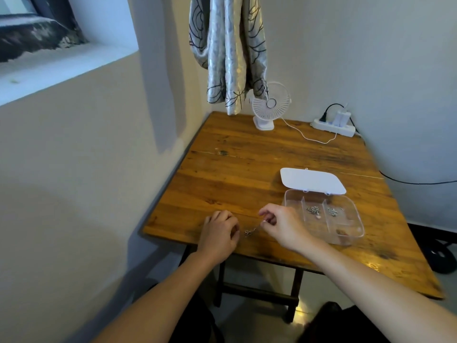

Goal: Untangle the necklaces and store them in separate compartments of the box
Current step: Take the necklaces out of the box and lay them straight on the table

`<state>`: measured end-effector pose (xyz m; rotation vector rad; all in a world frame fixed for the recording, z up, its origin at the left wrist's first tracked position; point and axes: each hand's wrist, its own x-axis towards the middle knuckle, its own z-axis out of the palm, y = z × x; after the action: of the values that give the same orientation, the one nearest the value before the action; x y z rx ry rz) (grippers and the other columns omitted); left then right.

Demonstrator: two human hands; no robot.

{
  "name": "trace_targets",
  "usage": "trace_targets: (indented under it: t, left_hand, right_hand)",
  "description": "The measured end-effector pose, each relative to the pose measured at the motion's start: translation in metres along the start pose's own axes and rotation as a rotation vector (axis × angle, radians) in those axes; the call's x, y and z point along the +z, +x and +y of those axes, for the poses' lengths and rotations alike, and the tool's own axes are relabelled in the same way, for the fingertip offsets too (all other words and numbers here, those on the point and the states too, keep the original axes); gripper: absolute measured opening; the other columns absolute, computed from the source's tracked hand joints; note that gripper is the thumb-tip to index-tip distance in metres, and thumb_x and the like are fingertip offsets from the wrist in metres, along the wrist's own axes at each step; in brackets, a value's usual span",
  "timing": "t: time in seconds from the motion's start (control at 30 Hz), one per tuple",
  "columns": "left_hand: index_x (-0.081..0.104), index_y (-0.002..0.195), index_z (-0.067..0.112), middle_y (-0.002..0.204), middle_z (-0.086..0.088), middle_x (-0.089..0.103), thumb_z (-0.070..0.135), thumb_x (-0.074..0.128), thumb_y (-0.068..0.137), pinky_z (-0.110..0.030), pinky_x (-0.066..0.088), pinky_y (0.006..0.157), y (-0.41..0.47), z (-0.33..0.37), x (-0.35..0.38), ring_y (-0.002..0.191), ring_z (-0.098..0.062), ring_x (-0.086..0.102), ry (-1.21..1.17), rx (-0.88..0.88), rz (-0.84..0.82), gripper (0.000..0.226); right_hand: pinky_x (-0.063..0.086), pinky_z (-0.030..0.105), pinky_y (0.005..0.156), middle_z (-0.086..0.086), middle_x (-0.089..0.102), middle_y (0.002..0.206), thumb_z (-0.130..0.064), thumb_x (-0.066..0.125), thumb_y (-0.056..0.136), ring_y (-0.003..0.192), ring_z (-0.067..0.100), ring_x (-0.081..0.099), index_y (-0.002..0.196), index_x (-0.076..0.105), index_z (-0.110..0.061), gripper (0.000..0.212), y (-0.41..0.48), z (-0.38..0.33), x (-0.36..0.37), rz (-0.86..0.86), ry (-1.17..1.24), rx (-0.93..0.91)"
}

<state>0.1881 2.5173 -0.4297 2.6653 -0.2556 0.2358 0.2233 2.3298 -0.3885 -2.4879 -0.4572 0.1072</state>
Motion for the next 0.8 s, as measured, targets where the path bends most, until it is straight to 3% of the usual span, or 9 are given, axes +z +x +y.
trace_targets:
  t: [0.1, 0.23, 0.37, 0.5, 0.63, 0.8]
  left_hand:
    - [0.053, 0.125, 0.032, 0.126, 0.009, 0.047, 0.046, 0.053, 0.088, -0.033, 0.03, 0.1, 0.007, 0.016, 0.005, 0.12, -0.011, 0.037, -0.091, -0.002, -0.083, 0.039]
    - [0.068, 0.106, 0.032, 0.124, 0.009, 0.052, 0.04, 0.056, 0.09, -0.033, 0.027, 0.102, 0.012, 0.03, 0.016, 0.119, -0.011, 0.039, -0.068, 0.016, -0.036, 0.021]
    - [0.069, 0.095, 0.027, 0.109, 0.012, 0.059, 0.031, 0.063, 0.087, -0.028, 0.035, 0.096, 0.012, 0.032, 0.015, 0.108, -0.007, 0.047, -0.173, -0.048, -0.011, 0.011]
    - [0.068, 0.08, 0.022, 0.086, 0.005, 0.067, 0.023, 0.073, 0.08, -0.029, 0.049, 0.078, 0.009, 0.036, -0.004, 0.085, -0.011, 0.06, -0.644, -0.3, -0.034, 0.004]
    - [0.068, 0.081, 0.009, 0.083, -0.008, 0.071, 0.01, 0.073, 0.078, -0.026, 0.053, 0.07, 0.005, 0.038, -0.024, 0.081, -0.02, 0.067, -0.951, -0.439, -0.007, 0.006]
    - [0.068, 0.087, 0.006, 0.088, -0.01, 0.072, 0.01, 0.071, 0.08, -0.031, 0.054, 0.076, 0.003, 0.022, -0.042, 0.085, -0.024, 0.067, -1.107, -0.529, 0.016, 0.009]
  right_hand:
    - [0.054, 0.022, 0.07, -0.007, 0.068, 0.085, -0.018, 0.071, 0.085, 0.078, 0.005, 0.063, 0.109, 0.063, -0.026, 0.026, -0.004, 0.0, -0.012, -0.042, 0.021, 0.019]
    - [0.055, 0.025, 0.067, -0.008, 0.066, 0.08, -0.018, 0.074, 0.082, 0.074, 0.006, 0.063, 0.094, 0.063, -0.027, 0.018, -0.01, 0.005, -0.03, -0.013, 0.018, 0.048]
    - [0.052, 0.023, 0.064, -0.005, 0.065, 0.077, -0.013, 0.074, 0.08, 0.073, 0.008, 0.062, 0.085, 0.067, -0.026, 0.016, -0.016, 0.013, -0.044, -0.012, 0.094, 0.071]
    - [0.048, 0.019, 0.056, 0.004, 0.068, 0.076, -0.006, 0.073, 0.082, 0.061, 0.01, 0.06, 0.094, 0.075, -0.014, 0.014, -0.014, 0.009, -0.052, -0.043, 0.44, 0.186]
    - [0.045, 0.024, 0.052, 0.012, 0.066, 0.078, -0.002, 0.075, 0.079, 0.058, 0.014, 0.057, 0.09, 0.071, -0.003, 0.012, -0.01, 0.001, -0.055, -0.132, 0.803, 0.356]
    - [0.039, 0.017, 0.038, 0.006, 0.057, 0.067, -0.006, 0.071, 0.083, 0.043, 0.006, 0.052, 0.086, 0.066, -0.004, 0.007, -0.002, -0.017, -0.052, -0.16, 1.062, 0.45]
